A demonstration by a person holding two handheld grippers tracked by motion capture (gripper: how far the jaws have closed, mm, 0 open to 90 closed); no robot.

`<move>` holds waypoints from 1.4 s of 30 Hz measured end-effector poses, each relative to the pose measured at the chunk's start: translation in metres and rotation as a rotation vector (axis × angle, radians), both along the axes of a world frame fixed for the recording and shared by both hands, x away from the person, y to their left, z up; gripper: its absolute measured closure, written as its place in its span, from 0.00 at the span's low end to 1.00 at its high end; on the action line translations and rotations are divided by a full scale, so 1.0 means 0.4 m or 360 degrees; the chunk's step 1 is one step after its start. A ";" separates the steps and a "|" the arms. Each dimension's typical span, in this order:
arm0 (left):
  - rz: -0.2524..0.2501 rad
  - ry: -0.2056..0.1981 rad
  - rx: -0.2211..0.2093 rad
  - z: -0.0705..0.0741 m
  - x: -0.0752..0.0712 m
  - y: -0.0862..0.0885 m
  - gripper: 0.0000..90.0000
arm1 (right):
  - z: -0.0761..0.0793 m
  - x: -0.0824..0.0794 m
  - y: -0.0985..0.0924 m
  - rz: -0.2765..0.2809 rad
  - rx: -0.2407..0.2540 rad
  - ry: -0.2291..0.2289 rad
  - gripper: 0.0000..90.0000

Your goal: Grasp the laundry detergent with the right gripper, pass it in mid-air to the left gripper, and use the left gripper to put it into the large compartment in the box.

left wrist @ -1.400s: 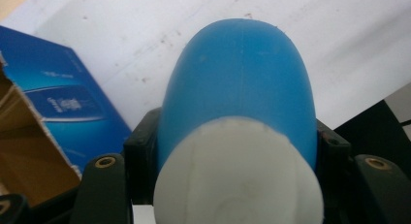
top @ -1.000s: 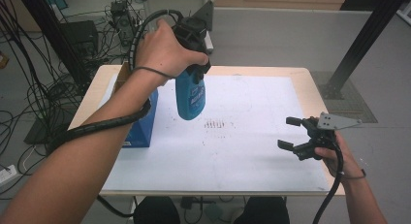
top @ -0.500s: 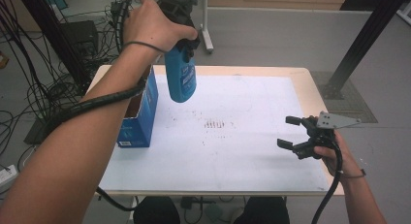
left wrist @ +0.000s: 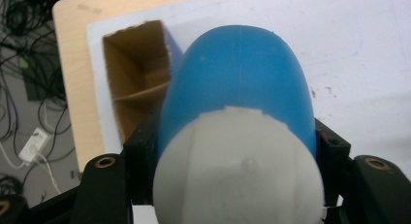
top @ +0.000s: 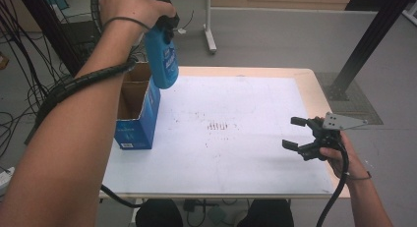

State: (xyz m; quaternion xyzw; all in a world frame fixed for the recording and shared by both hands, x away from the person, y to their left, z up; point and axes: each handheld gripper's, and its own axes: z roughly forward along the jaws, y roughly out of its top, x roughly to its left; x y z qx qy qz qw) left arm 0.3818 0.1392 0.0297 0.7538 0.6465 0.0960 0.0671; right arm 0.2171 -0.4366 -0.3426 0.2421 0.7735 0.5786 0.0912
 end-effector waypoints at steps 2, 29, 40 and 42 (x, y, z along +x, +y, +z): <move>0.0026 0.0007 -0.0005 0.001 0.004 0.010 0.42 | 0.000 0.000 0.000 -0.0003 -0.0001 0.0000 0.06; 0.0299 0.0043 0.0087 -0.042 0.018 0.137 0.42 | -0.006 -0.003 0.007 -0.0012 -0.0003 0.0002 0.06; 0.0337 0.0100 0.0059 -0.084 0.027 0.169 0.42 | -0.007 -0.004 0.005 -0.0010 -0.0004 0.0002 0.06; 0.0339 0.0116 0.0070 -0.091 0.031 0.168 0.42 | -0.007 -0.004 0.005 -0.0012 -0.0004 -0.0001 0.06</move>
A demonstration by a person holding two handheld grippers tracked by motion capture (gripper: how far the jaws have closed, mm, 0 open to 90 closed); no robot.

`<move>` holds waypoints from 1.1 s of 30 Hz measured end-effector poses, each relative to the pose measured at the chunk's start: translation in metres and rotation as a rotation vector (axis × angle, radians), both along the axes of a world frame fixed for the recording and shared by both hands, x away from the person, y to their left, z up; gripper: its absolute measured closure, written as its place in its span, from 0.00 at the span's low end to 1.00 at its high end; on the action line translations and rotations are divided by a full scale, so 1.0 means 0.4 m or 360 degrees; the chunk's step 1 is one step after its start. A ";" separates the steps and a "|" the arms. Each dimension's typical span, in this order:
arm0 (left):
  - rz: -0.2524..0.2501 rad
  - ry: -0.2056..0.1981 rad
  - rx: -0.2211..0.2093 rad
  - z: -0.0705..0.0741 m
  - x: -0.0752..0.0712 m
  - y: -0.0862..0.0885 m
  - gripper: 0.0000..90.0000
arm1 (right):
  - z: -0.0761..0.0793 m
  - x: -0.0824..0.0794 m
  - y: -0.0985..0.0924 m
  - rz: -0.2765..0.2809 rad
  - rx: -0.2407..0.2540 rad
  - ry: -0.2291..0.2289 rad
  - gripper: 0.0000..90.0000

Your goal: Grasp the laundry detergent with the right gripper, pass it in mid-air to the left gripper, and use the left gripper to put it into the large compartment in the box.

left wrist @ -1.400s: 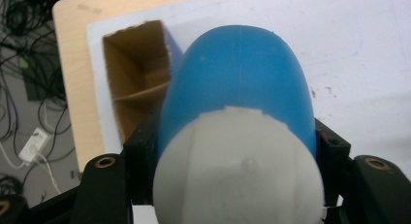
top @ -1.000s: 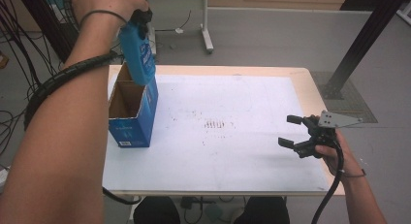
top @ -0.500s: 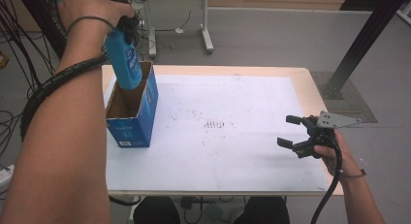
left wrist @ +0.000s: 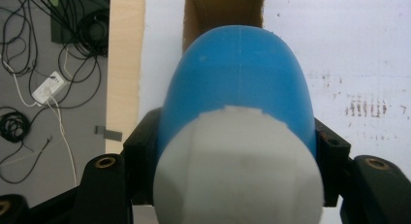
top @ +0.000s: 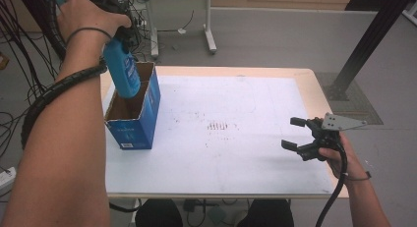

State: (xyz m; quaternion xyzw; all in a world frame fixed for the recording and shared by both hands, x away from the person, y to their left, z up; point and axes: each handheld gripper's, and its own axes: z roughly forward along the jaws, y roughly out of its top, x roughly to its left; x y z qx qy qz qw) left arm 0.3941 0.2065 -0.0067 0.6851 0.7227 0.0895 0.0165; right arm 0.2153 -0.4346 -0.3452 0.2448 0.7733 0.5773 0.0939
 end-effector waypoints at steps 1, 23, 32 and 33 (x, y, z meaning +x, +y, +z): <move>0.0003 -0.0001 0.0001 -0.004 -0.001 0.002 0.42 | 0.000 0.000 0.000 0.0001 0.0002 0.0002 0.06; 0.0019 0.0102 -0.0060 -0.109 0.024 0.033 0.42 | -0.012 0.002 0.007 0.0004 0.0011 0.0011 0.06; 0.0021 0.0150 -0.0062 -0.170 0.034 0.038 0.42 | -0.013 0.002 0.006 0.0000 0.0007 0.0013 0.06; 0.0022 0.0158 -0.0063 -0.174 0.035 0.039 0.42 | -0.013 0.003 0.007 0.0001 0.0010 0.0014 0.06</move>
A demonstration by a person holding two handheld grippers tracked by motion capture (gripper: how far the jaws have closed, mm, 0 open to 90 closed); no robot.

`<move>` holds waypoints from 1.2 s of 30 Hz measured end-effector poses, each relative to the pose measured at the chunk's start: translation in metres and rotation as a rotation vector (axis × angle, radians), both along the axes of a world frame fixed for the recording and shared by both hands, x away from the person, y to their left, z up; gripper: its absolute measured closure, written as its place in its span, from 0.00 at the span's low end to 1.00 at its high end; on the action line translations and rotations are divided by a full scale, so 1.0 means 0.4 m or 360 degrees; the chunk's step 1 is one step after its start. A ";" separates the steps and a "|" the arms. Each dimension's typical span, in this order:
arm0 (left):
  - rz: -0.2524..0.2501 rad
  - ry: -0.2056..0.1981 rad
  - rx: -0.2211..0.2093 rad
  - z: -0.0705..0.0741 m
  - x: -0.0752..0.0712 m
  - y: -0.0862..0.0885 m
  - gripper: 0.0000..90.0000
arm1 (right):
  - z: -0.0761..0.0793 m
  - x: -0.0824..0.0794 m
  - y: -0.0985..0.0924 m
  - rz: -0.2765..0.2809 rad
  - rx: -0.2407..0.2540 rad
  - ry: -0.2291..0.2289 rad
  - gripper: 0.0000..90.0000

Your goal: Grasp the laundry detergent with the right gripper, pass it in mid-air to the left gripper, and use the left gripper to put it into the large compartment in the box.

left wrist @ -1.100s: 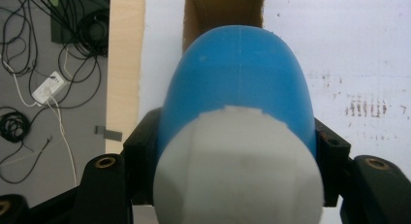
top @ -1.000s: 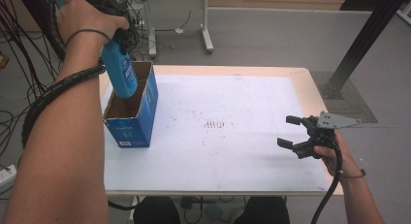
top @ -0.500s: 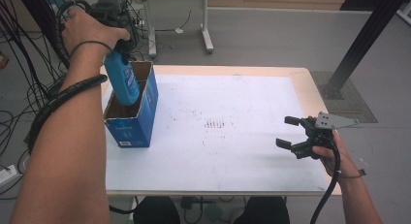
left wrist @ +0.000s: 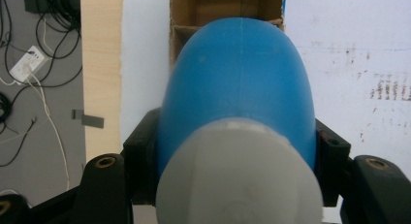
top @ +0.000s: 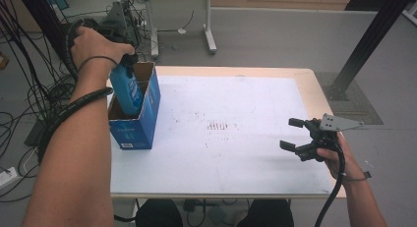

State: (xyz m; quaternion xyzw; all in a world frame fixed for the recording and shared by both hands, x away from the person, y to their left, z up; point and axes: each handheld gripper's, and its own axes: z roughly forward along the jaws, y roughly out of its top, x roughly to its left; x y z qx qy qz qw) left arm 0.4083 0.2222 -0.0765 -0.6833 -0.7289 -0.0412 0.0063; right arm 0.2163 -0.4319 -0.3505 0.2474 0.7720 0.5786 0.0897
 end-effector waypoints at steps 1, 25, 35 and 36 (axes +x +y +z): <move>0.0002 -0.0005 0.0002 -0.006 -0.001 0.000 0.42 | 0.000 0.001 0.000 0.0003 -0.0001 -0.0002 0.06; 0.0011 0.0054 -0.0017 -0.129 0.005 0.017 0.42 | 0.000 0.007 0.010 0.0010 -0.0007 0.0008 0.06; 0.0010 0.0080 -0.0007 -0.165 0.009 0.013 0.42 | -0.001 0.008 0.011 0.0010 -0.0014 0.0011 0.06; 0.0013 0.0079 -0.0006 -0.169 0.008 0.014 0.42 | -0.002 0.008 0.012 0.0008 -0.0011 0.0014 0.06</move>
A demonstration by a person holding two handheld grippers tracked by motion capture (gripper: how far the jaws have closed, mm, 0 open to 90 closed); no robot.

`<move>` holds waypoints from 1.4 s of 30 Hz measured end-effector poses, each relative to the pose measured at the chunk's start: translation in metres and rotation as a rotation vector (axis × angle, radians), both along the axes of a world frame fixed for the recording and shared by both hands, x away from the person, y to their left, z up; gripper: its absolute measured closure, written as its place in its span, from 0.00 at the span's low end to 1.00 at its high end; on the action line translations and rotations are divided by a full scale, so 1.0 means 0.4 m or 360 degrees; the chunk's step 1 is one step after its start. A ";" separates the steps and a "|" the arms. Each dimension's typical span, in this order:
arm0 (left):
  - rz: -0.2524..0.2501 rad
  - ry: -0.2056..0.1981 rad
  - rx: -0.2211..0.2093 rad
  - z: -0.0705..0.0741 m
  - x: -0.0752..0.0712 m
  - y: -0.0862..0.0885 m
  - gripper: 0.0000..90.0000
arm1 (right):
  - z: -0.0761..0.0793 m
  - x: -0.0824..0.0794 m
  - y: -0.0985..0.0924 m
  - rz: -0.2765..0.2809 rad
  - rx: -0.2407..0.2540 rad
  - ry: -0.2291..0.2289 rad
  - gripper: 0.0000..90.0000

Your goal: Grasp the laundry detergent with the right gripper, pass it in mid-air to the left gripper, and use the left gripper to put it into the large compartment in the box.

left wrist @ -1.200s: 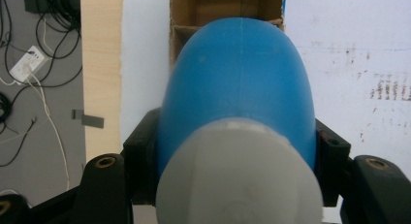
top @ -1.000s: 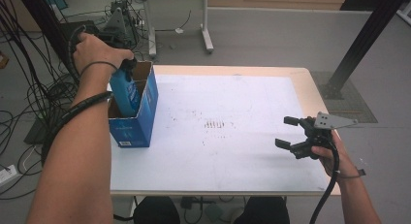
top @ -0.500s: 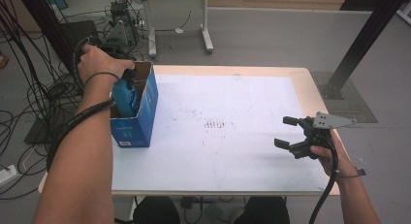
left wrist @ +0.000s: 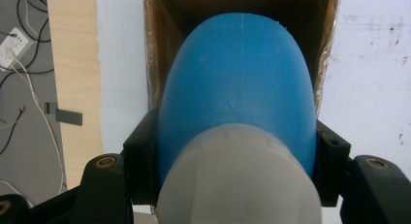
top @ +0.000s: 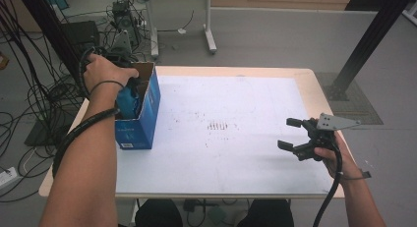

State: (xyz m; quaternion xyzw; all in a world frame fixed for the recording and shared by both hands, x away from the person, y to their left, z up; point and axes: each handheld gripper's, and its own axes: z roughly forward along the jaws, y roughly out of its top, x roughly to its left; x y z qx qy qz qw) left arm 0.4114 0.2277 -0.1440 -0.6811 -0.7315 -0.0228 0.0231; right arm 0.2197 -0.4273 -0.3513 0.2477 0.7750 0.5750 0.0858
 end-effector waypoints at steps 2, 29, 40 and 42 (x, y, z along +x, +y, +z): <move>-0.0004 0.0016 -0.0002 -0.008 0.002 0.000 0.42 | -0.002 0.000 -0.001 0.0001 0.0002 0.0004 0.06; -0.0027 0.0090 -0.0001 -0.086 0.007 0.000 0.42 | -0.006 0.003 0.008 0.0006 0.0001 0.0011 0.06; -0.0037 0.0119 -0.0002 -0.119 0.005 -0.001 0.42 | -0.008 0.006 0.013 0.0014 0.0001 0.0010 0.06; -0.0039 0.0113 -0.0001 -0.120 0.003 -0.001 0.42 | -0.008 0.006 0.014 0.0013 -0.0001 0.0011 0.06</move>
